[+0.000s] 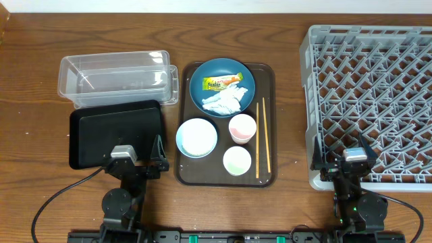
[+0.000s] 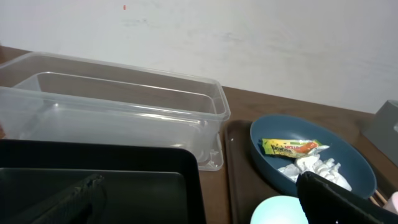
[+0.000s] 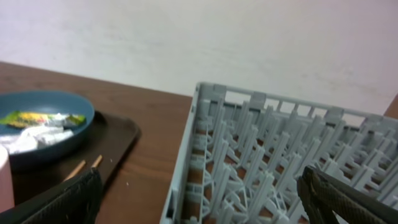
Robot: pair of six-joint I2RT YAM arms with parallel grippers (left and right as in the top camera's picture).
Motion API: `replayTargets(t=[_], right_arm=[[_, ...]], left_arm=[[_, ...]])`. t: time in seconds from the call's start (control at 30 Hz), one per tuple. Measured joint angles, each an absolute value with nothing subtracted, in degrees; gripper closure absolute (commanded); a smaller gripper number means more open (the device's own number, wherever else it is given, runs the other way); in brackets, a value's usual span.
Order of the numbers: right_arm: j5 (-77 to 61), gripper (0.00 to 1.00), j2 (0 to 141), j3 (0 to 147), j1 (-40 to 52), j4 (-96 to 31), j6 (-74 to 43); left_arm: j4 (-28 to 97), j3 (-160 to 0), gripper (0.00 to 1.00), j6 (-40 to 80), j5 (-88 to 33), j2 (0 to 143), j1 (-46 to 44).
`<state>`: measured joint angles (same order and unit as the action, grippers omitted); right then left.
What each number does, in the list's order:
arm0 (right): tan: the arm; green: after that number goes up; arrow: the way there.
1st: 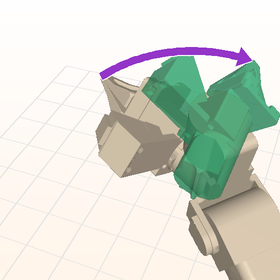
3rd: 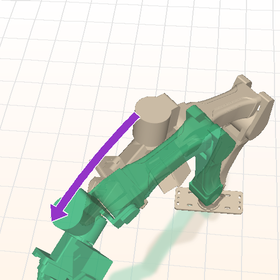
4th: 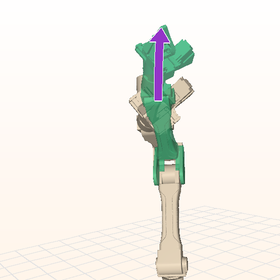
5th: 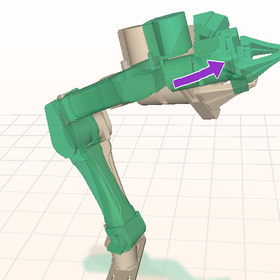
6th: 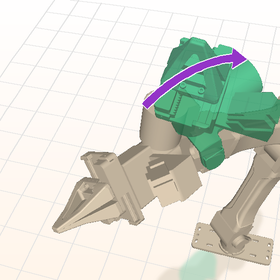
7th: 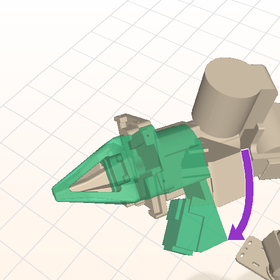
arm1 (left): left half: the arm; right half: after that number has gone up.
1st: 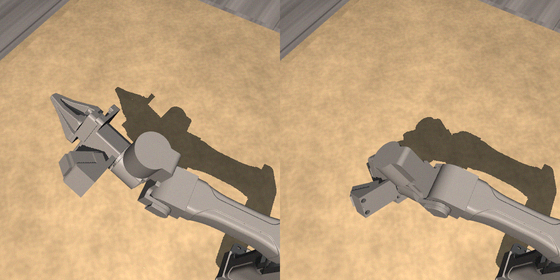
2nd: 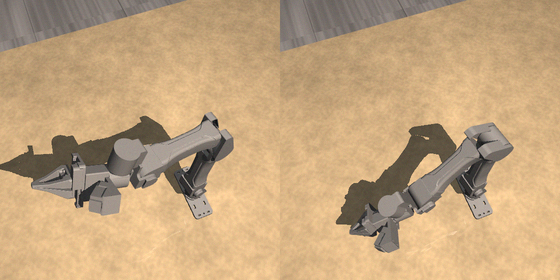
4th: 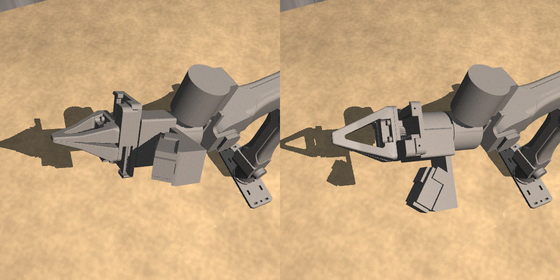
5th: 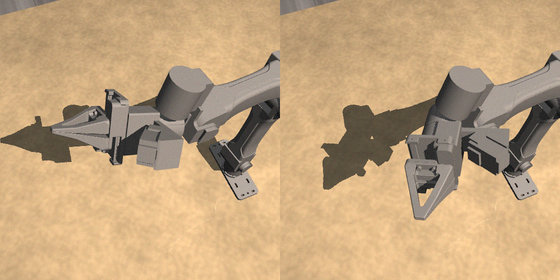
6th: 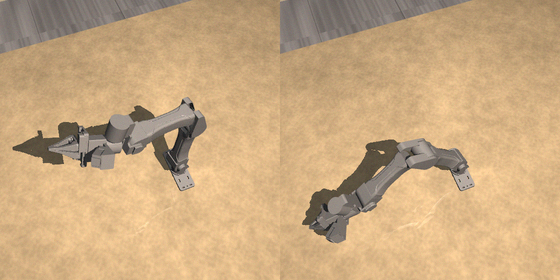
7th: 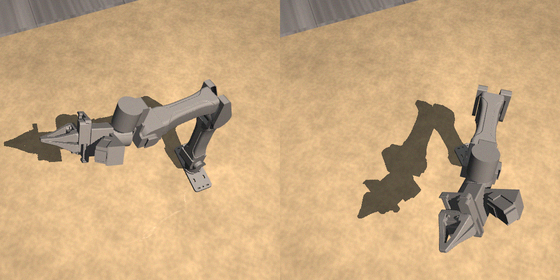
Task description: Sort waste into correct bins and load items into the dishwasher rack
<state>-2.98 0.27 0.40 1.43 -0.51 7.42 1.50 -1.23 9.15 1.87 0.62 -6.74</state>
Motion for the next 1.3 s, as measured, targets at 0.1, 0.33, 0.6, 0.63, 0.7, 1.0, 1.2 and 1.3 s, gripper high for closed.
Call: replayTargets(t=[0.1, 0.33, 0.6, 0.63, 0.7, 1.0, 1.2, 1.3], right_arm=[[-3.2, 0.01, 0.3, 0.4, 1.4, -0.4, 5.5], [-3.1, 0.01, 1.6, 0.8, 1.4, -0.4, 0.5], [-3.1, 0.01, 16.1, 13.2, 1.4, -3.2, -1.1], [-3.1, 0.01, 18.9, 15.7, 1.4, -4.2, -1.1], [-3.2, 0.01, 24.2, 20.4, 1.4, -7.4, -1.2], [-9.4, 0.01, 42.2, 33.9, 1.4, -14.7, -1.4], [-12.7, 0.01, 42.7, 34.2, 1.4, -14.8, -1.5], [-12.6, 0.01, 42.7, 34.2, 1.4, -15.5, -1.7]], left_arm=[[1.7, -1.3, 0.00, 9.5, 1.7, 0.6, -6.7], [10.2, -5.1, 0.00, 10.9, 1.7, 4.4, -6.7], [21.7, -23.2, 0.00, 11.8, 1.5, 23.8, -6.7], [23.5, -25.9, 0.00, 11.8, 1.3, 26.5, -6.7], [29.4, -32.5, 0.00, 11.8, 0.0, 33.1, -6.7], [53.5, -56.0, 0.00, 11.5, -3.2, 56.8, -6.7], [39.6, -59.1, 0.00, 9.3, -4.6, 62.0, -6.7], [32.2, -59.5, 0.01, 7.0, -6.1, 65.5, -7.0]])
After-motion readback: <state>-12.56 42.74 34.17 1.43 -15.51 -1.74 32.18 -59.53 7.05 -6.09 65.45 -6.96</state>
